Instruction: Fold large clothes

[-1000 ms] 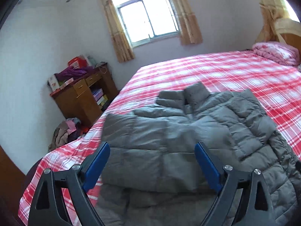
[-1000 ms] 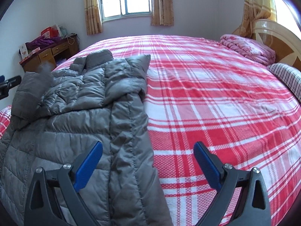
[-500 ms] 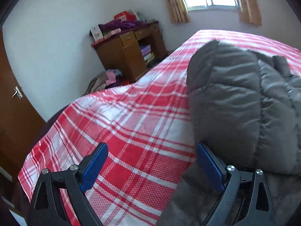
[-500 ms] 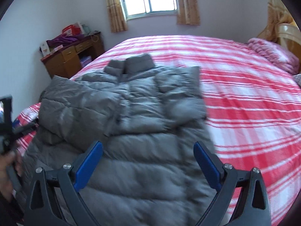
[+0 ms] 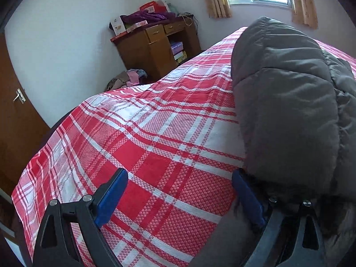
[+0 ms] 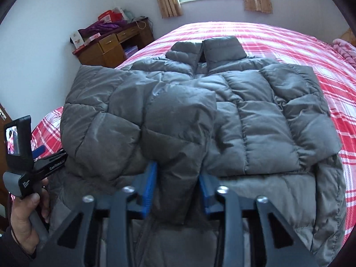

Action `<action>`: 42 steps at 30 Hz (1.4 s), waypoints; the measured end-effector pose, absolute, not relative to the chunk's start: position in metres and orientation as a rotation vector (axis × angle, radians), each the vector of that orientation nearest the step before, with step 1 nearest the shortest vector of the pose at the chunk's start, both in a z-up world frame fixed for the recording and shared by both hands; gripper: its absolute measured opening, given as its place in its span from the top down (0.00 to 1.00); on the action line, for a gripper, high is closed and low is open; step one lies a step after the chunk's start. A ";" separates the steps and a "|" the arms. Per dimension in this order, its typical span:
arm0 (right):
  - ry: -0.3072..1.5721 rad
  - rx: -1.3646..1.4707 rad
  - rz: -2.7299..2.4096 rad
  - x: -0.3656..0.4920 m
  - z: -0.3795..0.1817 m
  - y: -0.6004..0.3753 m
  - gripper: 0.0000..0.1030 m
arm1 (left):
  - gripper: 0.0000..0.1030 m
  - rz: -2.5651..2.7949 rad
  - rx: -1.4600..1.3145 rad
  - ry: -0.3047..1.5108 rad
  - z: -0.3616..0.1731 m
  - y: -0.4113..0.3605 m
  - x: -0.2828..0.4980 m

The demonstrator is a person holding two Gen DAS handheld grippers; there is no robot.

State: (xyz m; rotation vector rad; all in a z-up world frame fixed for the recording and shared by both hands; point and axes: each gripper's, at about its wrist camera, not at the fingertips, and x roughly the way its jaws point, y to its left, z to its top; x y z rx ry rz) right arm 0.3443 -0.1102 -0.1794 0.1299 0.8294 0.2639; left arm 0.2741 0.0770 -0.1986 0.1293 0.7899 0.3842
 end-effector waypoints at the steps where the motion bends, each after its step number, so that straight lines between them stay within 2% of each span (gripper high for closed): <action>1: 0.821 0.122 0.257 0.341 -0.178 -0.112 0.78 | 0.08 0.383 0.123 0.788 -0.198 0.078 0.274; 4: 0.794 0.109 0.211 0.334 -0.172 -0.122 0.83 | 0.08 0.379 0.114 0.786 -0.199 0.081 0.274; 12: 0.780 0.119 0.101 0.316 -0.170 -0.154 0.83 | 0.08 0.378 0.122 0.792 -0.200 0.080 0.275; 15: 0.793 0.132 0.095 0.315 -0.175 -0.160 0.75 | 0.08 0.347 0.121 0.820 -0.194 0.082 0.274; 17: 0.788 0.152 0.082 0.313 -0.172 -0.167 0.45 | 0.08 0.331 0.119 0.816 -0.178 0.085 0.269; 23: 0.666 0.240 -0.069 0.289 -0.134 -0.207 0.43 | 0.08 0.205 0.027 0.678 -0.093 0.067 0.269; 26: 0.616 0.254 -0.051 0.297 -0.115 -0.202 0.43 | 0.07 0.125 -0.006 0.648 -0.078 0.036 0.298; 29: 0.613 0.227 0.002 0.319 -0.108 -0.177 0.43 | 0.07 0.137 0.004 0.658 -0.090 0.006 0.331; 33: 0.651 0.203 0.009 0.352 -0.124 -0.148 0.42 | 0.07 0.157 0.032 0.748 -0.133 -0.022 0.373; 38: 0.714 0.201 0.001 0.381 -0.159 -0.136 0.42 | 0.07 0.171 0.083 0.831 -0.183 -0.033 0.392; 42: 0.734 0.172 0.002 0.388 -0.181 -0.133 0.41 | 0.03 0.153 0.053 0.848 -0.195 -0.025 0.396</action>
